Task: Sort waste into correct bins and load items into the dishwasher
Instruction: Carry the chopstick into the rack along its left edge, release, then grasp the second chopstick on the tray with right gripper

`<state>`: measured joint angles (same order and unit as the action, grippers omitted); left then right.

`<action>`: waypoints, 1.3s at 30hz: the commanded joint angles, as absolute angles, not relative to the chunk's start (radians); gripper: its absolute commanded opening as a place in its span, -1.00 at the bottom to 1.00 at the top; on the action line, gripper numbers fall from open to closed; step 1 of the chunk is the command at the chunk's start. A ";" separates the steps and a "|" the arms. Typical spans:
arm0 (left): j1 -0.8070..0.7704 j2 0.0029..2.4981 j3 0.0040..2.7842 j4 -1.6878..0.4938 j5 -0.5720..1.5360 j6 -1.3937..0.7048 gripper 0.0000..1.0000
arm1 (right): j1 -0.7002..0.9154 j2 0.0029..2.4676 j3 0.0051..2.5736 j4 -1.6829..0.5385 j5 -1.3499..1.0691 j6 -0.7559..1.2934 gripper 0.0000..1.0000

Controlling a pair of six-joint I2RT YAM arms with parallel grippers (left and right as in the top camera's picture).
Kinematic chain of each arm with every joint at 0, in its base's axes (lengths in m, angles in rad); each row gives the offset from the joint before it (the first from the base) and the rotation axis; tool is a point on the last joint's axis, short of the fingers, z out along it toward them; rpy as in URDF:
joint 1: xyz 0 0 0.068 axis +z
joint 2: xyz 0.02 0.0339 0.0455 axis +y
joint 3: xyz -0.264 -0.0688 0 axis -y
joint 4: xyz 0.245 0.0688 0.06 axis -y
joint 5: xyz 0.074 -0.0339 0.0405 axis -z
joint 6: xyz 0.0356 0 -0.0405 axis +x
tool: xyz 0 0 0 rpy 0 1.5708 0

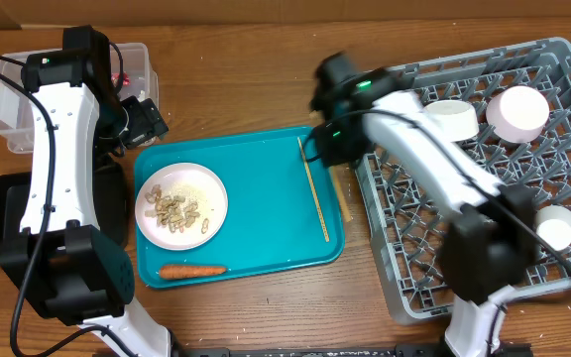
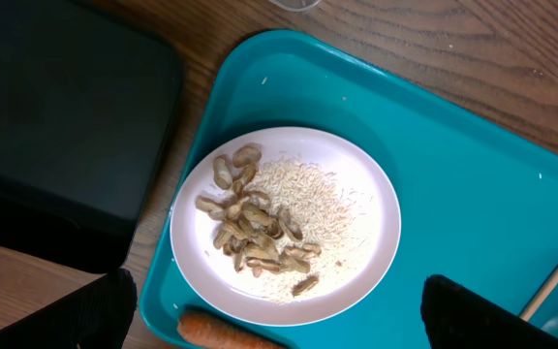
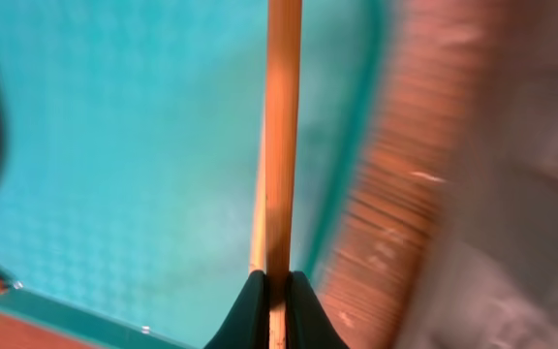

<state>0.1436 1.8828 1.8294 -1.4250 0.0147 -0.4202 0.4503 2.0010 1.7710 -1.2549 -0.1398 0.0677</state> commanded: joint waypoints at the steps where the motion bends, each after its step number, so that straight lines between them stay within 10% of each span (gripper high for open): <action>1: 0.138 1.880 1.828 -1.424 0.023 -0.430 0.91 | 0.373 1.910 1.798 -1.299 -0.079 0.020 -0.92; 21: 0.137 1.880 1.828 -1.421 0.023 -0.430 0.91 | 0.281 1.910 1.622 -1.287 -0.091 -0.027 -0.85; 24: 0.137 1.880 1.828 -1.421 0.023 -0.430 0.92 | 0.281 1.909 1.622 -1.281 -0.091 -0.027 -0.34; 39: 0.137 1.880 1.828 -1.412 0.027 -0.431 0.92 | 0.376 1.907 1.888 -1.268 -0.189 -0.027 -0.10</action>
<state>0.1436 1.8828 1.8294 -1.4139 0.0185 -0.4198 0.3191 1.9110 1.8690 -1.2793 -0.1413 -0.0265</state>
